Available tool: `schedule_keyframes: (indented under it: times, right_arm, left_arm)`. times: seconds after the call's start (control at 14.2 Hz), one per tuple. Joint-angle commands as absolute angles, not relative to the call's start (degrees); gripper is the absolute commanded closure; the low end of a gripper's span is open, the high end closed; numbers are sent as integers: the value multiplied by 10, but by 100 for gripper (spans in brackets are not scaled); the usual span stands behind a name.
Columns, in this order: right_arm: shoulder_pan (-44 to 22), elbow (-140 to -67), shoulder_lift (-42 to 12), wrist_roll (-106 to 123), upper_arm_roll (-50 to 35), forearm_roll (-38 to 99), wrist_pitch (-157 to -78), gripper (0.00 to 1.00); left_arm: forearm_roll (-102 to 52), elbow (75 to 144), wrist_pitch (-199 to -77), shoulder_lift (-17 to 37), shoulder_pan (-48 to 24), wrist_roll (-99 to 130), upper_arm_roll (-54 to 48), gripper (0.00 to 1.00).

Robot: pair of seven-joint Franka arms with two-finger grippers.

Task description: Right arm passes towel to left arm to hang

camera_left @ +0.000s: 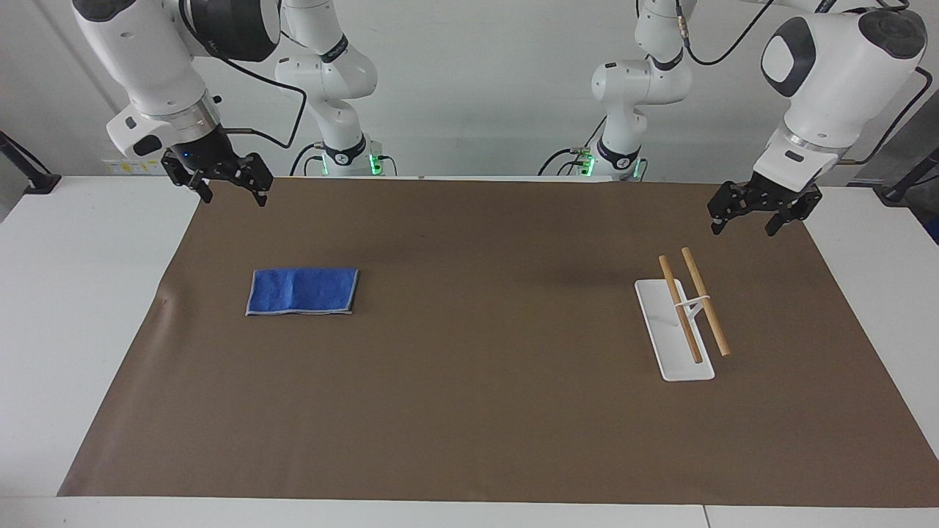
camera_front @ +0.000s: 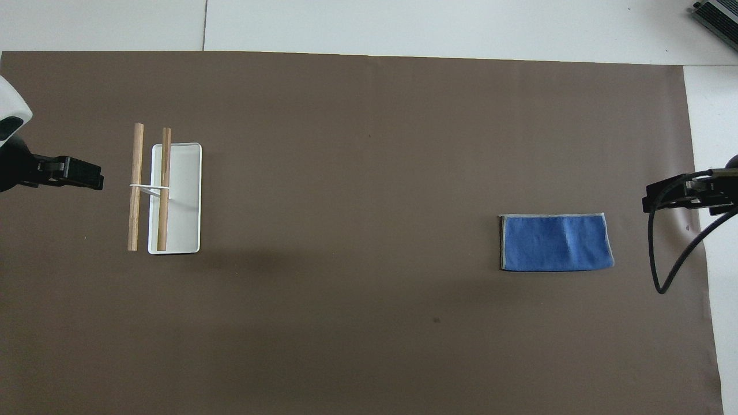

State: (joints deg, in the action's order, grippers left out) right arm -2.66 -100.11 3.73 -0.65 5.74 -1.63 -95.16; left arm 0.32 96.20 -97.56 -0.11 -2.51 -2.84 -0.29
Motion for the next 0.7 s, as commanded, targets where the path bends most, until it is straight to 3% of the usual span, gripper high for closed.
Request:
schedule_keyframes:
  times: [0.0,0.28,0.63]
  right_arm:
    - [-21,-1138,84,15,57,-7,-1058,0]
    - [-21,-1210,46,20,57,2,-1161,0]
    - [-21,-1258,-42,65,56,38,-1334,0]
  left_arm:
    - [4,972,-976,-13,-23,-25,-4,0]
    - [4,972,-976,-13,-23,-25,-4,0]
    - [4,972,-976,-13,-23,-25,-4,0]
